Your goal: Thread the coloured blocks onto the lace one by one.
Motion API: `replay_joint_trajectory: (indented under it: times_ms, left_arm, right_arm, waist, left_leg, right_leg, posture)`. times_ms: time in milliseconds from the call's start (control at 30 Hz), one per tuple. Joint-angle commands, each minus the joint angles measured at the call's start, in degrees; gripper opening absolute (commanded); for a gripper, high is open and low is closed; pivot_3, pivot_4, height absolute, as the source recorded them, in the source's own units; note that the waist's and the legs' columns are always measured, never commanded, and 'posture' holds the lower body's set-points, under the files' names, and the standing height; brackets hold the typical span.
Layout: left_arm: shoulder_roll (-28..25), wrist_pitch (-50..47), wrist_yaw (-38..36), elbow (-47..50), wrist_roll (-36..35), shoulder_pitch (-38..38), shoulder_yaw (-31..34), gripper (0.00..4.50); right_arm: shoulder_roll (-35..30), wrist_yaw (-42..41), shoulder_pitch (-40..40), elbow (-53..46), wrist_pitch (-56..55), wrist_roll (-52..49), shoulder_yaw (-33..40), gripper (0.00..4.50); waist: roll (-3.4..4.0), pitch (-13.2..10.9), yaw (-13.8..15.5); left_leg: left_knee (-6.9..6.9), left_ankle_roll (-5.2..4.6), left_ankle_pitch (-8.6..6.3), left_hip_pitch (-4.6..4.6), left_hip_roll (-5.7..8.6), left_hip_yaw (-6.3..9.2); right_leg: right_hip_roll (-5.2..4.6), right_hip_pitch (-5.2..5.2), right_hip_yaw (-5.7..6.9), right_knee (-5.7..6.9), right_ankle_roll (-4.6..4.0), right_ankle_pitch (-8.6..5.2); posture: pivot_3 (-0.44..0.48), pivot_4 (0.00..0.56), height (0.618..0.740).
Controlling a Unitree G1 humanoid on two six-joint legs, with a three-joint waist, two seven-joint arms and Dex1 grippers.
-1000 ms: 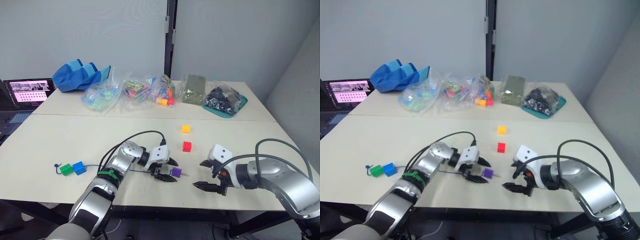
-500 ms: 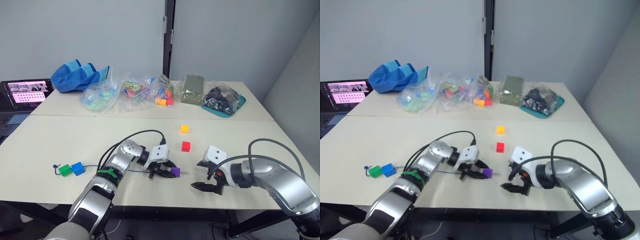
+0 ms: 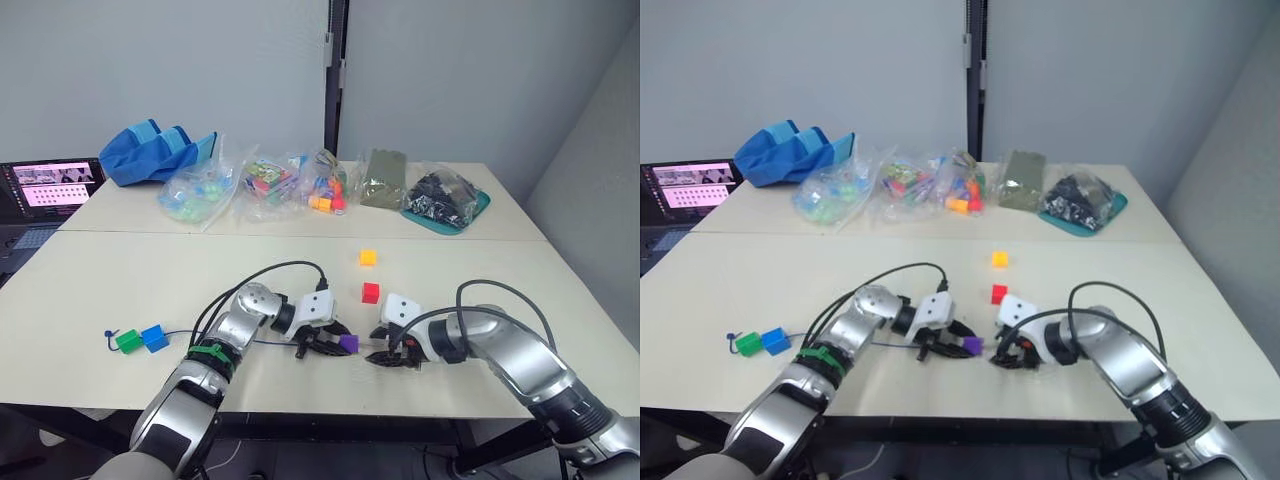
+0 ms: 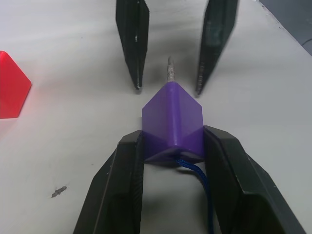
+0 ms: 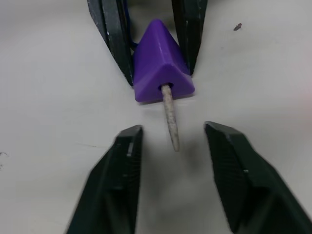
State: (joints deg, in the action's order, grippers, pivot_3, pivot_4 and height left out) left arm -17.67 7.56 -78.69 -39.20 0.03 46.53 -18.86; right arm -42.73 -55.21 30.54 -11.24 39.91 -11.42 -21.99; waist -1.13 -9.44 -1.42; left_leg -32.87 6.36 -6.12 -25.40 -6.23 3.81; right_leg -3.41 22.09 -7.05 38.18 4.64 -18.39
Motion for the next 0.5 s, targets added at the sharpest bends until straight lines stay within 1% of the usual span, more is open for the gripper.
replay_joint_trajectory:
  times_ms: [33,100,367,500]
  left_arm:
    - [-2.1,-1.7,0.3,0.9,1.1,-1.8,-0.3,1.29]
    - [-2.6,-2.4,0.4,2.1,0.7,-2.4,-0.1,1.29]
    - [-5.5,-7.7,1.8,10.1,-1.2,-5.5,1.3,1.29]
    - [-10.3,-11.9,2.1,17.4,-3.0,-9.0,3.7,1.29]
  right_arm:
    - [0.3,-0.3,0.9,-0.2,-1.3,0.6,1.6,0.6]
    - [0.6,-0.5,1.3,0.1,-1.3,0.7,1.5,0.01]
    - [1.7,-3.6,3.0,3.5,-3.4,1.8,0.1,0.0]
    - [1.8,-5.7,3.7,6.1,-5.2,2.7,-0.5,0.0]
  waist:
    - [0.0,0.0,-0.1]
    - [0.0,0.0,-0.3]
    - [0.01,0.0,-1.2]
    - [0.01,0.0,-1.3]
  left_leg:
    - [0.0,0.0,0.0,0.01,0.0,0.0]
    - [0.0,0.0,0.0,0.02,0.0,0.0]
    - [0.03,0.0,0.0,0.03,0.0,0.01]
    - [0.04,0.0,0.0,0.03,-0.01,0.01]
  right_leg:
    - [0.0,0.0,-0.01,0.01,0.0,0.0]
    - [0.0,0.0,0.0,0.02,0.0,0.0]
    - [0.0,0.0,-0.01,0.05,0.0,0.0]
    - [0.0,0.01,-0.01,0.04,0.0,0.0]
  posture:
    - [0.0,0.15,0.74]
    - [0.0,0.15,0.74]
    - [0.0,0.15,0.74]
    - [0.0,0.15,0.74]
